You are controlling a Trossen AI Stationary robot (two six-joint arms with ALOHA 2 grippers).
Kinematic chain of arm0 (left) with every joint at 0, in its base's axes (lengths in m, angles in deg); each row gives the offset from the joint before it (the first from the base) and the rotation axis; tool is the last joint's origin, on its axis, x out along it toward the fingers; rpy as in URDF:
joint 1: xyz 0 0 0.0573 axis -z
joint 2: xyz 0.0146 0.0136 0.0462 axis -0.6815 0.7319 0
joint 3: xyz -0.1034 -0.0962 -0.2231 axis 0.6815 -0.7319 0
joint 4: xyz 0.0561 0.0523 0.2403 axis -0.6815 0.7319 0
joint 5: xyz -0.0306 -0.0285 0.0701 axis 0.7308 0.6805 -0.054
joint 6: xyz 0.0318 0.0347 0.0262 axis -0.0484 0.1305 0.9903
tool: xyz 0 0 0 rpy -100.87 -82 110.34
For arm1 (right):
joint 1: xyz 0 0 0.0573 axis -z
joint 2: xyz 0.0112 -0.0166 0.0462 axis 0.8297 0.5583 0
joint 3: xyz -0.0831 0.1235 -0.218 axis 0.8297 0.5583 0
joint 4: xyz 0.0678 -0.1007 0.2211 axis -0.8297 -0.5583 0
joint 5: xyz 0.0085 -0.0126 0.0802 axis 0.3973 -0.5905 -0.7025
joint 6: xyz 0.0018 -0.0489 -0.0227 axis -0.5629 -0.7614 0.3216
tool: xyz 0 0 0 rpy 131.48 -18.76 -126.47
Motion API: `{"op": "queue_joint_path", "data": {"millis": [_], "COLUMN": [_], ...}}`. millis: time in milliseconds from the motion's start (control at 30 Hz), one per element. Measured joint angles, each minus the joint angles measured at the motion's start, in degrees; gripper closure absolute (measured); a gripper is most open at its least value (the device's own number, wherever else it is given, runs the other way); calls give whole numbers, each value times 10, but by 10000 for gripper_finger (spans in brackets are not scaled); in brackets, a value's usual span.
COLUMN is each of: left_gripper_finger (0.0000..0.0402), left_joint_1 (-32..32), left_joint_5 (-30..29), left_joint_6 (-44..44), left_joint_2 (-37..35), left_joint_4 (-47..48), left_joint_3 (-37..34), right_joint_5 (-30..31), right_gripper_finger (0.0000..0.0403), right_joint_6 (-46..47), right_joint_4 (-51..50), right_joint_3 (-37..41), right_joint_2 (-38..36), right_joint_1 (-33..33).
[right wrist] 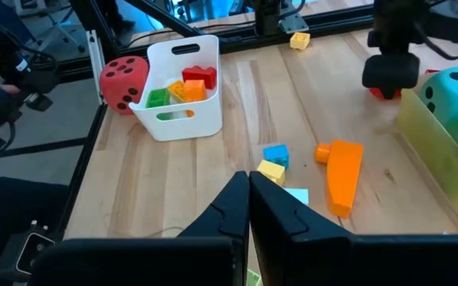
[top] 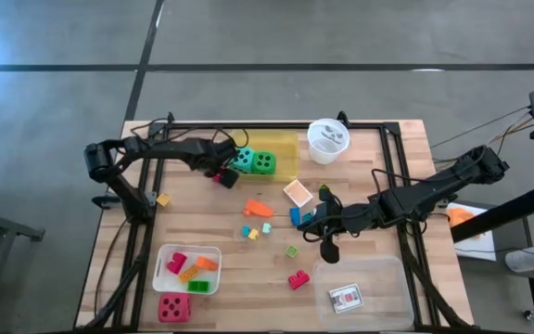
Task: Pick & Place Toys
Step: Put the top red game piece into the white bin
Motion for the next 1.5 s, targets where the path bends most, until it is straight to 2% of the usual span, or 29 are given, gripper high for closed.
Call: {"op": "queue_joint_path", "data": {"millis": [233, 967, 1067, 1300, 1500], "left_gripper_finger": [114, 119, 144, 257, 261], "left_joint_1": [0, 1, 1, 1, 1], "left_joint_5": [0, -3, 2, 11, 16], "left_joint_6": [-7, 6, 15, 36, 48], "left_joint_2": [0, 2, 2, 2, 2], "left_joint_4": [-4, -35, -37, -39, -36], "left_joint_3": [-30, -31, -31, -30, -30], "right_joint_5": [0, 0, 0, 0, 0], "right_gripper_finger": [394, 394, 394, 394, 394], "right_joint_6": [0, 9, 9, 9, 9], "right_joint_4": [0, 2, 2, 3, 4], "right_joint_3": [0, 0, 0, 0, 0], "right_joint_2": [0, 0, 0, 0, 0], "right_joint_1": [0, 0, 0, 0, 0]}}
